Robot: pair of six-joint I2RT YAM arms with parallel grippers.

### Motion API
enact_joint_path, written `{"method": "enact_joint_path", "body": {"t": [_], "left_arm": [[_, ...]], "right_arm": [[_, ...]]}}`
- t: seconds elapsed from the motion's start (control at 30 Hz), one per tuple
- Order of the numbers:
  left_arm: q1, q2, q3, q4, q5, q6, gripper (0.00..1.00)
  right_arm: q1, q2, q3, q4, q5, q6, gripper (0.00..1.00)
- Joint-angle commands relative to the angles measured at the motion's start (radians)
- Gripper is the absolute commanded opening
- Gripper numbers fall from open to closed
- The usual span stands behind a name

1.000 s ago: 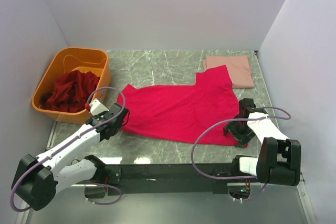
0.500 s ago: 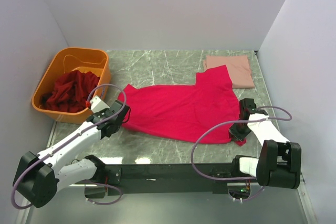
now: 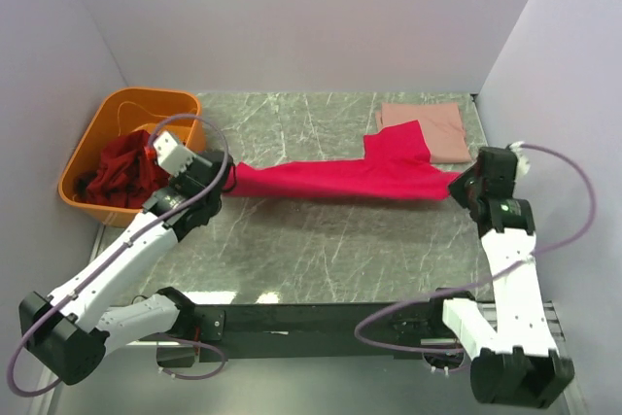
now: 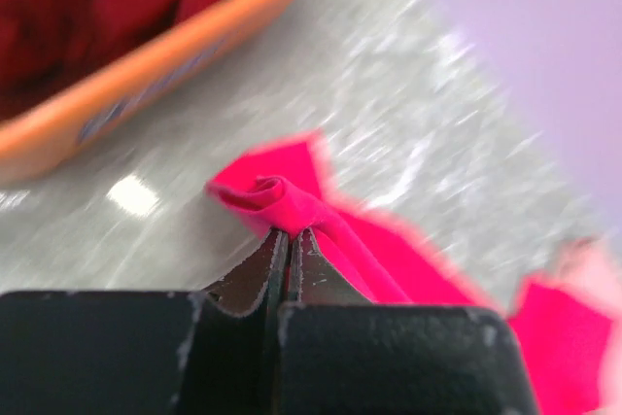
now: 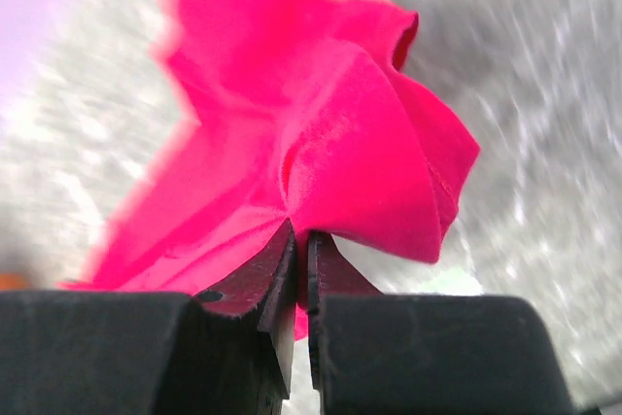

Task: Fold and stack the t-shirts
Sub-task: Fold the tshirt

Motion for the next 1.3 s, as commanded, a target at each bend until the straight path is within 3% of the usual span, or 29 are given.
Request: {"method": "enact_joint_path", "body": {"t": [0.0,0.33,0.57,0.7,0.8,0.97,1.13,1.2,1.27], "left_arm": [[0.0,-0.036,0.124,0.113,-0.155,0.141,0.01],[0.0,-0.127,0.276,0.433,-0.168,0.497,0.01],[0.005,-0.106,0.331,0.594,-0.157,0.658,0.01],[0.072,-0.011,0.383,0.634,-0.059,0.68,0.01],[0.21,0.091,0.454,0.605,0.024,0.636,0.01],[0.284,0.296,0.59,0.636,0.164,0.682,0.01],[0.364,0.445,0.834,0.568,0.274,0.666,0.01],[0.381,0.486,0.892,0.555,0.316,0.678,0.01],[0.385,0.506,0.963,0.545,0.334,0.697,0.01]], "right_arm": [[0.001,-0.049,0.11,0.076,0.061,-0.04,0.0],[-0.001,0.083,0.596,-0.042,0.021,-0.198,0.0],[-0.001,0.178,0.811,-0.05,-0.031,-0.28,0.0],[-0.001,0.285,0.931,-0.013,-0.063,-0.292,0.0],[-0.001,0.365,0.977,0.042,-0.084,-0.315,0.0],[-0.001,0.549,1.084,0.125,-0.106,-0.362,0.0],[-0.001,0.756,1.443,0.064,-0.121,-0.376,0.0],[-0.002,0.812,1.537,0.069,-0.112,-0.379,0.0],[-0.002,0.807,1.525,0.137,-0.13,-0.385,0.0]]}}
